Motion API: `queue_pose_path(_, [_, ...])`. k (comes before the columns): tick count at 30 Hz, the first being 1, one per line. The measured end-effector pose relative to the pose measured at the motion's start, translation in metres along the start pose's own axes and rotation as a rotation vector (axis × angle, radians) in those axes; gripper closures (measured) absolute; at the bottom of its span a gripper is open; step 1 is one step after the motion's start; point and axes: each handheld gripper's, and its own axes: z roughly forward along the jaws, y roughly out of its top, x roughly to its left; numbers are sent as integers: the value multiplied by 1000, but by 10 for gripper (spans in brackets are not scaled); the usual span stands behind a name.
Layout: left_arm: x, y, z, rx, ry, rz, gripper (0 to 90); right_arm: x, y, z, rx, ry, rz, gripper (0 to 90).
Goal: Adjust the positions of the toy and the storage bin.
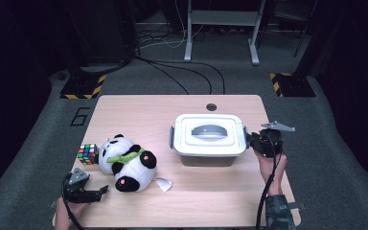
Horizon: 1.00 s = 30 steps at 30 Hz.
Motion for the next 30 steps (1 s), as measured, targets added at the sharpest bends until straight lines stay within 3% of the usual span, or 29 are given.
queue_pose_path(1, [0,0,0,0,0,0,64,1,4,-8,-32,42,-22,567])
queue_pose_path(2, [0,0,0,0,0,0,64,3,7,-10,-38,47,-41,501])
queue_pose_path(3, [0,0,0,0,0,0,64,3,7,-10,-38,47,-41,501])
queue_pose_path(4, [0,0,0,1,1,1,64,9,12,-13,-34,94,-83,396])
queue_pose_path(5, [0,0,0,0,0,0,64,12,16,-12,-19,107,-104,318])
queue_pose_path(6, [0,0,0,0,0,0,64,12,16,-12,-19,107,-104,318])
queue_pose_path(9, [0,0,0,0,0,0,64,32,25,-2,41,157,-182,192])
queue_pose_path(12, [0,0,0,1,1,1,64,41,28,6,64,183,-201,153])
queue_pose_path(13, [0,0,0,0,0,0,64,48,31,13,76,201,-235,145])
queue_pose_path(19, [0,0,0,0,0,0,64,64,39,29,90,254,-311,238])
queue_pose_path(23, [0,0,0,0,0,0,64,73,51,37,93,347,-378,355])
queue_pose_path(26, [0,0,0,-1,0,0,65,75,55,39,91,384,-393,410])
queue_pose_path(30, [0,0,0,-1,0,0,65,76,57,39,89,393,-415,429])
